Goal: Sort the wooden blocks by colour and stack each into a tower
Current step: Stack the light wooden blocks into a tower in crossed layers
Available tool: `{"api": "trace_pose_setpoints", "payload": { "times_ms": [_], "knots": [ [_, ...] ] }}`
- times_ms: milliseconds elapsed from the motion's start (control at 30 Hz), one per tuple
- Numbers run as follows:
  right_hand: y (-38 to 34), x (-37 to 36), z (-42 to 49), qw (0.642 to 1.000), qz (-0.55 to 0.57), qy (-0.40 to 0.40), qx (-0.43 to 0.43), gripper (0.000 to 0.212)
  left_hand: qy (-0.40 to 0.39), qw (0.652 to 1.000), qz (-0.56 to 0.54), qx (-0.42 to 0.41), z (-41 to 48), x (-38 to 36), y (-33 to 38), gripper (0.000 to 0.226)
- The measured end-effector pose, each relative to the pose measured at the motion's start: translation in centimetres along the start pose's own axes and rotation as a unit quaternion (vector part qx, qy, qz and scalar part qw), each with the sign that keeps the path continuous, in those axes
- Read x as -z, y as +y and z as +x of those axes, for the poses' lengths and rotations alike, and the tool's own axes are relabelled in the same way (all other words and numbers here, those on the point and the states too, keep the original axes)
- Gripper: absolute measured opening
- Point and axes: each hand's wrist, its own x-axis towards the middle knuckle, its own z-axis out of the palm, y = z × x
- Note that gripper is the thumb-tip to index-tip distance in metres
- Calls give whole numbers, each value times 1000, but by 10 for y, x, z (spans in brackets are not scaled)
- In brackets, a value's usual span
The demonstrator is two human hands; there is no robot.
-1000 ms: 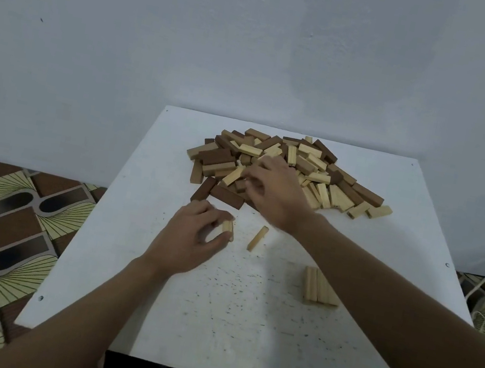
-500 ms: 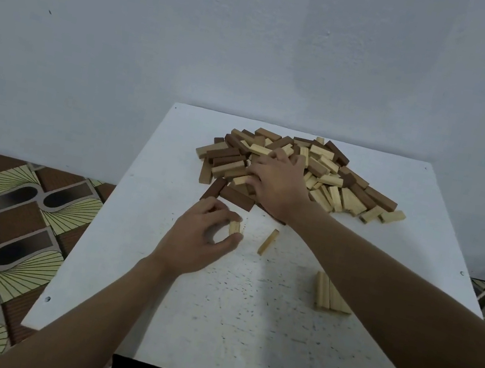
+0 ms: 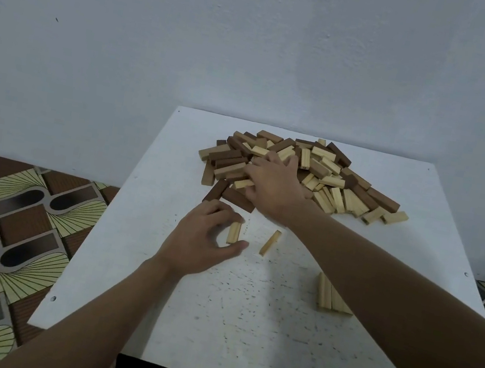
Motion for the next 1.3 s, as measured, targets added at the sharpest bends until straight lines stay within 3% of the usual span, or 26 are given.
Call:
{"api": "trace_pose_setpoints", "payload": {
  "times_ms": [133, 333, 500, 700, 967, 1133, 1300],
  "knots": [
    [3, -5, 0, 1000, 13, 18, 12, 22, -6, 1000, 3, 3, 0, 1, -1, 40],
    [12, 13, -23, 961, 224, 160, 7, 19, -11, 1000, 19, 3, -1, 1, -3, 38],
    [29, 19, -81, 965, 239, 46, 99, 12, -21, 999, 29, 5, 0, 2, -2, 44],
    [38, 14, -113, 970, 211, -67, 102, 18, -23, 999, 43, 5, 1, 2, 1, 47],
    [22, 8, -111, 952, 272, -97, 105, 23, -28, 998, 53, -2, -1, 3, 5, 43],
    [33, 13, -113, 960, 268, 2, 84, 12, -34, 999, 38, -11, -3, 5, 4, 44],
    [54, 16, -119, 970, 212, -78, 87, 18, -63, 996, 71, -2, 1, 4, 4, 53]
  ]
}}
